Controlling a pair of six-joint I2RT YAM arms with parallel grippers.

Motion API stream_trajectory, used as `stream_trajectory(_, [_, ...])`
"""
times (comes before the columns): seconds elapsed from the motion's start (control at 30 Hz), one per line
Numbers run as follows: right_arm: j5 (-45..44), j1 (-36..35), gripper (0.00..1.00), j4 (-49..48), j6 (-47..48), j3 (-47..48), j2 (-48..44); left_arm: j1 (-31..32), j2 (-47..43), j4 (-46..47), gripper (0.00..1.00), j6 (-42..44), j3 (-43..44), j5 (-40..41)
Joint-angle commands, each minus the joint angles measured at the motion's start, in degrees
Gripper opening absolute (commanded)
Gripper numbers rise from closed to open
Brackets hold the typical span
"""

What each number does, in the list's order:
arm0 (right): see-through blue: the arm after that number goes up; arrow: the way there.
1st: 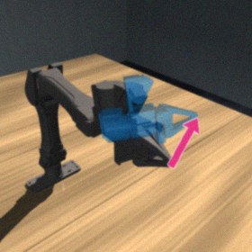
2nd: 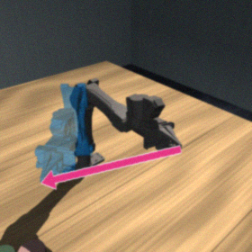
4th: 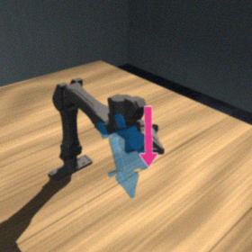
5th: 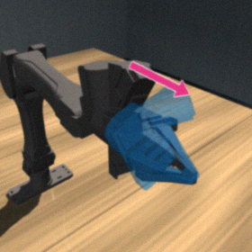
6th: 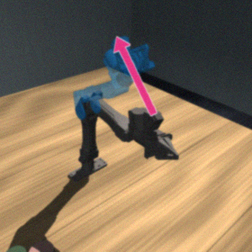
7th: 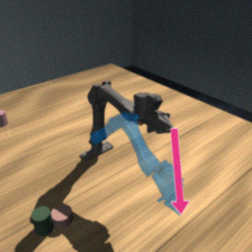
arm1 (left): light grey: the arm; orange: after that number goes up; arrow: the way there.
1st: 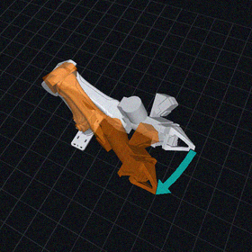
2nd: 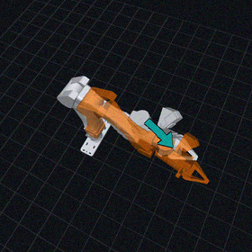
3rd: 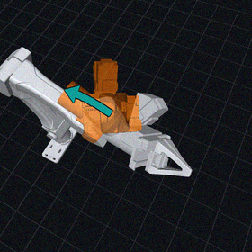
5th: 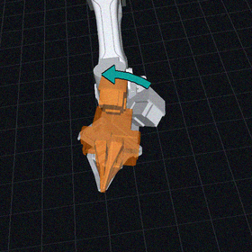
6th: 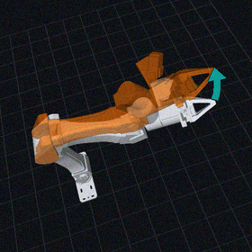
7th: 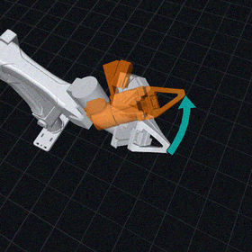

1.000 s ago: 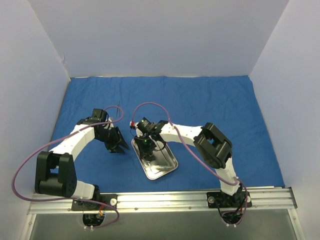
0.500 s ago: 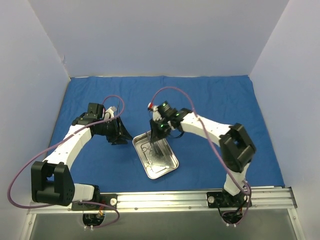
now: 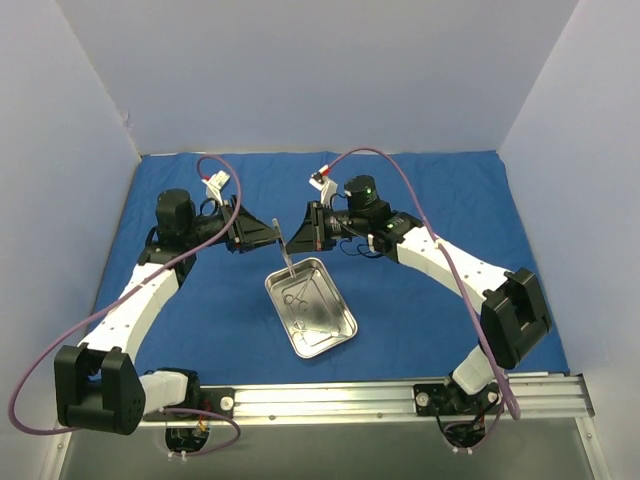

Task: Open and lay out the surgical kit
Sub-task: Place the medical item in the surgical kit.

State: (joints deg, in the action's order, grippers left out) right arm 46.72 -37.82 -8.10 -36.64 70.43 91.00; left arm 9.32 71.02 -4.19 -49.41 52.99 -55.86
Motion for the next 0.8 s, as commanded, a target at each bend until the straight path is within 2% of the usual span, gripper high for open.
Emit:
stream_trajectory(0.0, [4.26, 0.38, 0.00, -7.63, -5.19, -0.30, -1.53, 0.26, -1.94, 25.67, 0.57, -14.90, -4.90, -5.23])
stream_trajectory(0.03, [4.69, 0.47, 0.00, -8.16, -5.80, -0.47, -1.70, 0.26, -2.03, 30.85, 0.57, -18.23, -5.79, -5.32])
stream_trajectory(0.3, [5.40, 0.56, 0.00, -11.59, -8.71, -1.97, -3.20, 0.70, -3.26, 26.25, 0.57, -15.02, -6.85, -4.88])
stream_trajectory(0.47, [6.54, 0.56, 0.00, -14.39, -10.46, -3.11, -2.15, 1.66, -2.21, 32.66, 0.53, -19.68, -6.77, -4.18])
stream_trajectory(0.53, [6.89, 0.56, 0.00, -15.02, -10.90, -2.94, -1.36, 2.45, -1.94, 32.22, 0.46, -19.32, -6.24, -4.17])
stream_trajectory(0.57, [6.89, 0.56, 0.00, -15.02, -10.99, -2.59, -1.18, 2.46, -1.94, 31.87, 0.27, -19.32, -6.15, -4.00])
stream_trajectory(0.63, [7.07, 0.47, 0.00, -15.28, -11.08, -2.41, -0.91, 2.46, -1.85, 32.05, 0.05, -19.50, -6.32, -3.91])
stream_trajectory(0.7, [6.63, 0.64, 0.01, -15.20, -11.17, -2.14, -0.30, 2.37, -1.68, 29.69, 0.02, -18.63, -5.71, -3.30])
stream_trajectory(0.73, [5.93, 0.73, 0.08, -14.67, -10.91, -1.97, 0.05, 2.28, -1.42, 28.63, 0.02, -17.14, -5.10, -3.12])
stream_trajectory(0.77, [5.32, 0.91, 0.22, -10.92, -10.21, -1.45, 0.58, 2.11, -0.20, 26.44, 0.02, -15.56, -2.74, -2.95])
